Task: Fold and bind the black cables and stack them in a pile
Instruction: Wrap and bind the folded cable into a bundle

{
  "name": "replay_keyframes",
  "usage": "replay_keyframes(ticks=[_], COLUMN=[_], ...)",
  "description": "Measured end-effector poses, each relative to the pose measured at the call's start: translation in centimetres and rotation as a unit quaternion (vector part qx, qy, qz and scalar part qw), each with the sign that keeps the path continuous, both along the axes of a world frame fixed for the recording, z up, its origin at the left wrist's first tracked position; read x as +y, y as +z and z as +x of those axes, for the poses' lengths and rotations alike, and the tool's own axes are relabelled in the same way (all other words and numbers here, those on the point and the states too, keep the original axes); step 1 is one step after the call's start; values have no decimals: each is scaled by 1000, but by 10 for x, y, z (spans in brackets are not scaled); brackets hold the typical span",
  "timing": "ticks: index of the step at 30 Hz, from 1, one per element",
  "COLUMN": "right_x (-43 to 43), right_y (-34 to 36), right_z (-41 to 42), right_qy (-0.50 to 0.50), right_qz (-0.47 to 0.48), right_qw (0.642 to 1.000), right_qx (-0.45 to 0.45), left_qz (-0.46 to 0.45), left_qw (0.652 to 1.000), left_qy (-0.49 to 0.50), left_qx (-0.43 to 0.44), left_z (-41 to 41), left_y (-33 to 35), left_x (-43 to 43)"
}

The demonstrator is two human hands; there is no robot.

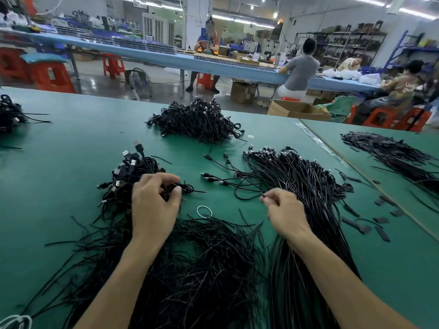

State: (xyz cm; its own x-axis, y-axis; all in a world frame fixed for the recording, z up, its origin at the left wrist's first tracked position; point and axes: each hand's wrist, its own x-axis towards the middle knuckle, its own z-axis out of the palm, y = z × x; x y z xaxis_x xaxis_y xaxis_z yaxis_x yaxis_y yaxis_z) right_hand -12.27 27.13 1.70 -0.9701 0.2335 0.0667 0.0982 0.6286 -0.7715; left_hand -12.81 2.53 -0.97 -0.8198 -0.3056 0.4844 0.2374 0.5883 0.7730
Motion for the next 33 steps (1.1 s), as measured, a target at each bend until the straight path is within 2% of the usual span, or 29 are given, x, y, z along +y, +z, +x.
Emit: replay_keyframes(ticks=[3, 5, 7, 10, 12, 15, 18, 21, 22, 24, 27, 30, 33], right_x=[-39, -66, -85, -84, -69, -34, -1, 5, 1, -11, -34, -41, -33], right_y=[28, 41, 49, 50, 48, 41, 27, 19, 17, 17, 18, 20, 24], right_z=[20, 39, 56, 60, 50, 31, 16, 16, 17, 19, 26, 27, 25], right_qy=[121, 217, 291, 296, 209, 59, -10, 28, 70, 176, 266, 253, 185], right_qz=[3, -9, -14, -5, 22, 102, 233, 355, 350, 277, 205, 162, 88], right_qw=[991, 971, 950, 946, 966, 982, 971, 933, 933, 945, 937, 941, 957], right_qx=[61, 98, 112, 133, 150, 146, 57, -48, -42, 17, 99, 158, 208], left_qz=[1, -17, 9, 35, 97, 204, 165, 54, 0, -104, -188, -193, -107], left_qw=[985, 954, 928, 949, 968, 971, 983, 992, 993, 985, 968, 963, 978], left_qy=[-173, -298, -365, -311, -228, -120, -86, -110, -121, -139, -164, -185, -180], left_qx=[-9, -43, -67, -36, -47, -28, 6, 9, 9, 9, -14, -6, -20], left_z=[6, 12, 16, 14, 9, 4, 3, 8, 10, 15, 16, 14, 15], left_y=[2, 2, 0, -5, -4, 1, 4, 7, 7, 8, 6, 5, 9], left_x=[15, 26, 35, 31, 26, 19, 16, 19, 21, 28, 32, 31, 27])
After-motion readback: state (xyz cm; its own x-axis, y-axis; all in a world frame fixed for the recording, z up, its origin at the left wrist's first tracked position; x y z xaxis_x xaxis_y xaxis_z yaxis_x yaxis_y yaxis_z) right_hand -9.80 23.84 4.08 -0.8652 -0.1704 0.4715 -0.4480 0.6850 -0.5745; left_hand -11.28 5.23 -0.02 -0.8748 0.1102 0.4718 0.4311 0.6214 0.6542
